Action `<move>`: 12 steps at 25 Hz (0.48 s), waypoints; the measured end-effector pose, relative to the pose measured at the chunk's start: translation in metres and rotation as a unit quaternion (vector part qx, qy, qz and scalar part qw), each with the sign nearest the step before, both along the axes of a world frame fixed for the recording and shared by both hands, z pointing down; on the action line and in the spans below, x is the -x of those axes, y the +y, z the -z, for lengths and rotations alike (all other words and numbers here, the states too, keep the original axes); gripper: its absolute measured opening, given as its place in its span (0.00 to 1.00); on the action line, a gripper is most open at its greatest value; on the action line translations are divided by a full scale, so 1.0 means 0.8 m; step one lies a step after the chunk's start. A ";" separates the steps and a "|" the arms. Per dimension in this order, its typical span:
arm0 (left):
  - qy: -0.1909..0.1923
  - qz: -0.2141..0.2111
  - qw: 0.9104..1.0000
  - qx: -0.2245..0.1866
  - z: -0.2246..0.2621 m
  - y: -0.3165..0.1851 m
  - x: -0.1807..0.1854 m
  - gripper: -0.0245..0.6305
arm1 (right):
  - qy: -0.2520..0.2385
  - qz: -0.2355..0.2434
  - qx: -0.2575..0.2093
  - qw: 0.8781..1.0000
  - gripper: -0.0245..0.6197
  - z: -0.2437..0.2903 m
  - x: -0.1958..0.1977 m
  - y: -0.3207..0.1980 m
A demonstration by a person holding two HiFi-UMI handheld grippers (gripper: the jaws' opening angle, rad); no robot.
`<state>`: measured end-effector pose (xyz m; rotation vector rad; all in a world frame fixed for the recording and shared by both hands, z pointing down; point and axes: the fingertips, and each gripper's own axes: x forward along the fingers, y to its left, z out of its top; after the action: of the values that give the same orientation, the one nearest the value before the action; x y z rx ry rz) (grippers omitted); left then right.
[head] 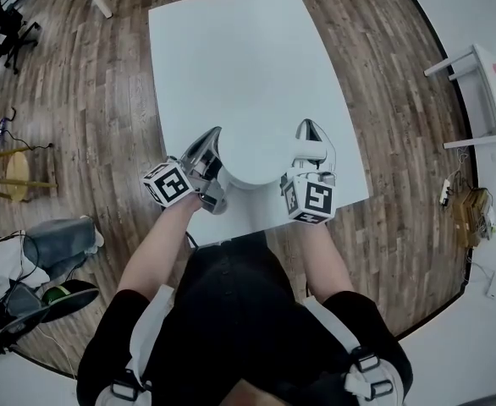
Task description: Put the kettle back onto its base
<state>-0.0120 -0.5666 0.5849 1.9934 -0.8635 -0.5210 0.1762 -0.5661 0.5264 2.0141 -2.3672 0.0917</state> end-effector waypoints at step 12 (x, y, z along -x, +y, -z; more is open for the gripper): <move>0.018 0.004 0.999 0.038 -0.034 0.000 0.003 0.03 | 0.013 0.006 0.014 1.000 0.05 -0.024 0.010 -0.005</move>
<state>-0.0140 -0.5665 0.6122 1.9065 -0.8575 -0.5196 0.1682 -0.5701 0.5457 1.9780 -2.3484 0.0963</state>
